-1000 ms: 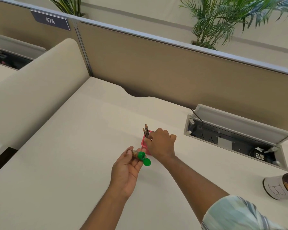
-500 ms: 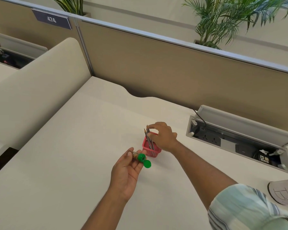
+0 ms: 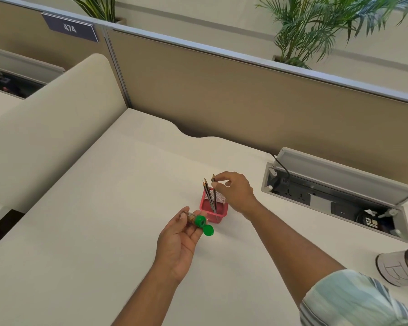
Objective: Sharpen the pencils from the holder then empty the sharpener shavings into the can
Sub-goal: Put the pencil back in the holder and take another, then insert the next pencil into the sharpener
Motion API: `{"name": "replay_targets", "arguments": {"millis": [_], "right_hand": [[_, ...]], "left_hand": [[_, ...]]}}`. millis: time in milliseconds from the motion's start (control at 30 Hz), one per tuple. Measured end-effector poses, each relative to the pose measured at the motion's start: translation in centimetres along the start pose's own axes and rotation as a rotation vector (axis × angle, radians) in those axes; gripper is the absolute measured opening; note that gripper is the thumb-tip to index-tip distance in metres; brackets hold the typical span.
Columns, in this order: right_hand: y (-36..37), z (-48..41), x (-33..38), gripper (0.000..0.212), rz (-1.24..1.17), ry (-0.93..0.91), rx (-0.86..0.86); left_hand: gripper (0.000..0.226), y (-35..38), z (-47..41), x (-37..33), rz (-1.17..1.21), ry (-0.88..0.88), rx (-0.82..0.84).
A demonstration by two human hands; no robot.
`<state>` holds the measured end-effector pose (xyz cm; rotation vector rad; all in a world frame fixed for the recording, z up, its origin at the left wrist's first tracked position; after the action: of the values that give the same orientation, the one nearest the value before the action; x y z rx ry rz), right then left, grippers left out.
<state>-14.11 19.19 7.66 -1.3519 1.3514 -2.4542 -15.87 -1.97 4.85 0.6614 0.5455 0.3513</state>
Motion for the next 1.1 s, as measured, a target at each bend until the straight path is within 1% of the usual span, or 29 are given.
{"name": "replay_targets", "arguments": {"millis": [67,100,167,300,333,400,500,567,667,800,933,1100], "right_hand": [[-0.9,0.4,-0.1,0.02,-0.077,-0.031,-0.027],[-1.6,0.8,0.2,0.021,-0.104,-0.052,-0.039],[-3.1,1.8,0.8,0.013,-0.157,-0.084,-0.079],[-6.7,5.7,1.6,0.009,-0.237,-0.167,-0.165],[-7.3,6.8,1.7,0.009,-0.223,-0.192,-0.154],[-8.1,9.5,1.8,0.009,-0.121,-0.218,-0.105],[-8.6,13.3,1.9,0.013,0.07,-0.224,-0.057],[-8.4,15.3,1.5,0.014,0.137,-0.211,-0.025],[-7.7,17.4,0.2,0.013,0.127,-0.185,-0.008],[-6.8,19.8,-1.1,0.002,0.083,-0.134,0.01],[-6.5,22.0,-1.5,0.017,0.056,-0.108,0.038],[-6.6,23.5,-1.5,0.02,0.083,-0.128,0.03]], "left_hand": [[0.024,0.4,0.2,0.1,0.004,0.002,0.021],[0.023,0.6,0.3,0.1,0.007,0.002,0.034],[0.022,0.9,0.5,0.2,0.008,0.004,0.054],[0.024,1.4,1.1,0.7,0.014,0.003,0.063],[0.024,1.6,1.3,0.9,0.011,0.002,0.068],[0.022,2.0,1.9,1.3,-0.009,-0.006,0.089],[0.024,2.6,2.8,1.9,-0.025,-0.018,0.128],[0.027,2.9,3.3,2.3,-0.032,-0.02,0.157],[0.031,3.1,4.0,2.8,-0.036,-0.028,0.182],[0.035,3.3,5.2,3.4,-0.077,-0.034,0.198],[0.037,3.1,5.9,3.9,-0.116,-0.035,0.198],[0.039,3.2,6.9,4.4,-0.121,-0.018,0.207]]}}
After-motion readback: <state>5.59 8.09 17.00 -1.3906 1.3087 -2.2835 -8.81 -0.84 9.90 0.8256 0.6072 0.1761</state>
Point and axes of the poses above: each hand's wrist, its own z-axis away from the middle knuckle, its own y-axis out of the palm, x = y × z, the point moved 5 cm from there along -z, towards the middle knuckle, and after that the axes turned 7 degrees about z, right-handed, at the moved point
